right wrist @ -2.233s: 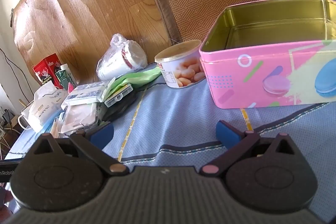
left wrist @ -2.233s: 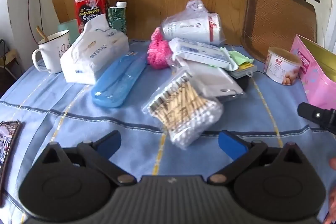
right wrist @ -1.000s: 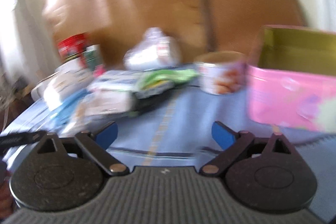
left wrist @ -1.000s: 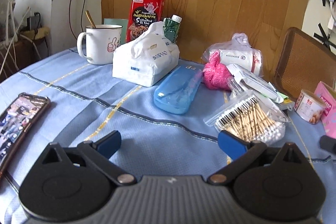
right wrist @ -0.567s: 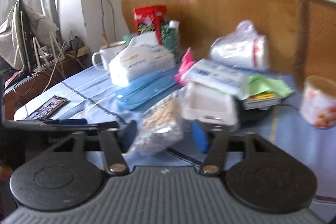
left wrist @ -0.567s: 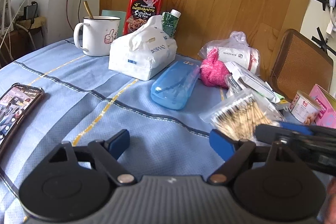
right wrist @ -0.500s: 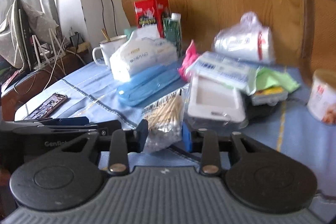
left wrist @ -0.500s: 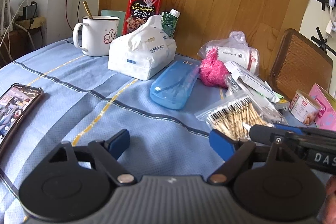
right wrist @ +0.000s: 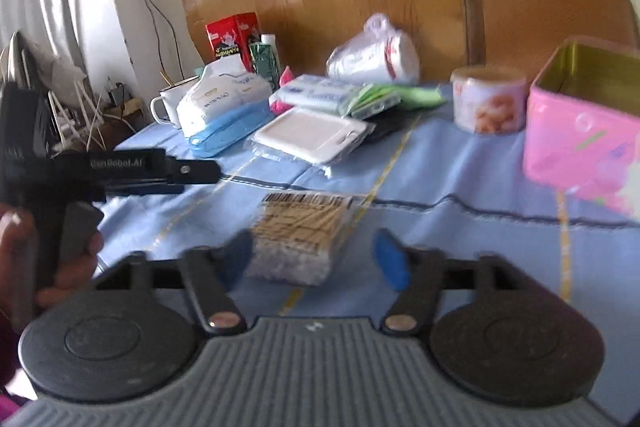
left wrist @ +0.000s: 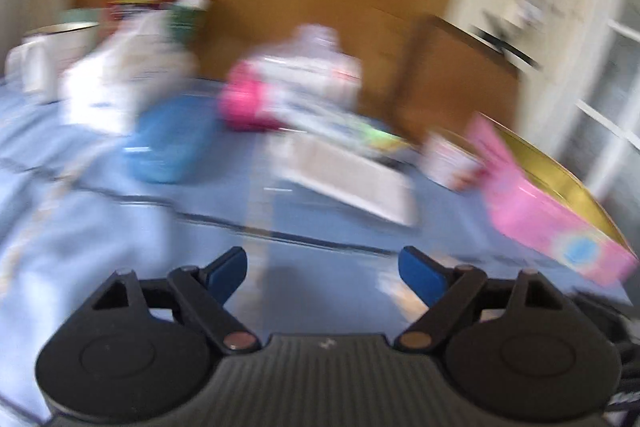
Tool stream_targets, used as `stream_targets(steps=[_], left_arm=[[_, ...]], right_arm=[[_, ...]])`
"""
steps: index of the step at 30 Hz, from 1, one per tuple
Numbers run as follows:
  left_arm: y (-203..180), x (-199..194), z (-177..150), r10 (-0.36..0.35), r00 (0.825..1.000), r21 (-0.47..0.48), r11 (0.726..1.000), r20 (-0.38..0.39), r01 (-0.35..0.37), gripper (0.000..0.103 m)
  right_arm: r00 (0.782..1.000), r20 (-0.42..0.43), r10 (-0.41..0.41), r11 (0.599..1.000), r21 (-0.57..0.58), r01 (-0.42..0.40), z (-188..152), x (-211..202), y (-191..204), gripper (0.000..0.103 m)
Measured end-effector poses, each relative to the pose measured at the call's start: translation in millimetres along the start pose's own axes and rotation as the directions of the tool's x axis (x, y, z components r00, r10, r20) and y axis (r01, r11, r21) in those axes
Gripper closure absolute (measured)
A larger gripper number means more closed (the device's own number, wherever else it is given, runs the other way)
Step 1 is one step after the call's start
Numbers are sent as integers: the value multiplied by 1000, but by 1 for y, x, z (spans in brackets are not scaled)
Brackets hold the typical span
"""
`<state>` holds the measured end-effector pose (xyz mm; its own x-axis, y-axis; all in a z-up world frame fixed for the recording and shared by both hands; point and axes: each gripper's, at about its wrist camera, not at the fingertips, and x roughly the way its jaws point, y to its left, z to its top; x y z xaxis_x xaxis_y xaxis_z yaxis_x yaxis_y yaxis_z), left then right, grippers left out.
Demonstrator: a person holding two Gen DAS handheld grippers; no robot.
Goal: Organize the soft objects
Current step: 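Reach the left tool to the cotton swab bag and grasp it, then carry the cotton swab bag into the pink tin and open the left tool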
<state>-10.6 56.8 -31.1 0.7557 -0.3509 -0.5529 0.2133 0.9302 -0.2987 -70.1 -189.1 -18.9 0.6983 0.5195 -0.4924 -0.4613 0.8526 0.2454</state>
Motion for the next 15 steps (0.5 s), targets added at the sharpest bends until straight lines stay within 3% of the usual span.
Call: stream_targets(steps=[4,5,6,7,10,13,15], left_arm=[[-26,25,2,-89,986,15,996,-140,92,38],[-29,30,1,-101,982,4,995,-160,103,38],[-34,33,1,-95,983,18,995,-154,99,40],[-39,36,3,-99,981,31,994,-167,106,45],[-59,38,12,-122,978,57,989,-170,134,46],[-95,33,27,-189,974,141,968,-126,206,49],[-121,37,42,-239,965,190,948,-108,256,49]], right_arm=[[999,-24,34,993,-114,-37,-3,10,18,22],[999,-38,34,990,-138,-39,-4,19,22,23],[998,-51,33,988,-152,-40,-5,26,23,31],[997,-67,29,985,-165,-40,-8,33,26,45],[1000,-30,-10,982,-191,4,-10,34,24,50],[994,85,-64,984,-162,78,-2,15,9,51],[979,166,-119,981,-136,142,2,-8,-7,51]])
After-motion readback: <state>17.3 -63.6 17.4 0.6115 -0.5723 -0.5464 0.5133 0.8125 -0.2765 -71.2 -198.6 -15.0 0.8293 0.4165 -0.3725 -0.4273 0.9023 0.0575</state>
